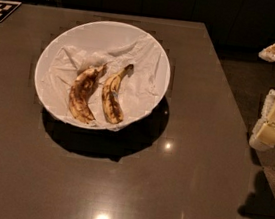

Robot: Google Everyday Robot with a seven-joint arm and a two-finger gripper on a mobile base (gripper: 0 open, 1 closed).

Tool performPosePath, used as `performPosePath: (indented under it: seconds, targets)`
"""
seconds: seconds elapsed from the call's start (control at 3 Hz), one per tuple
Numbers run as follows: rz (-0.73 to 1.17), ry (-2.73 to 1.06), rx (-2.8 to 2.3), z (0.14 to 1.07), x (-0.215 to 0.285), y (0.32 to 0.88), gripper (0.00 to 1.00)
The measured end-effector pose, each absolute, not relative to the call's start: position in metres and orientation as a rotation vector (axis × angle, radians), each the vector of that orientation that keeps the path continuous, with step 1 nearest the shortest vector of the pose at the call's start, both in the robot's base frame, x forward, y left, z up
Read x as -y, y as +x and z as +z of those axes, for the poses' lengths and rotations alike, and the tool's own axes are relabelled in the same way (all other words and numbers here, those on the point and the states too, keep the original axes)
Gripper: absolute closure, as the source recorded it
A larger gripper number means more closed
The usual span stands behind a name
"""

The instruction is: Pick banana from white bowl

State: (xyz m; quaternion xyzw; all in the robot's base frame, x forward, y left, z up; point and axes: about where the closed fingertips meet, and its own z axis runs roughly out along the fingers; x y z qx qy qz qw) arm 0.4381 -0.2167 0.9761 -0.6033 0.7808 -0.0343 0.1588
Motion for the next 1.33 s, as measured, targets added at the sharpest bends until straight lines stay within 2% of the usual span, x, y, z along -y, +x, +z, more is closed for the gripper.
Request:
performPosePath:
  seconds: [1.33]
  targets:
    - [-0.146, -1.873, -2.131, 0.991, 0.185, 0.43, 0.0]
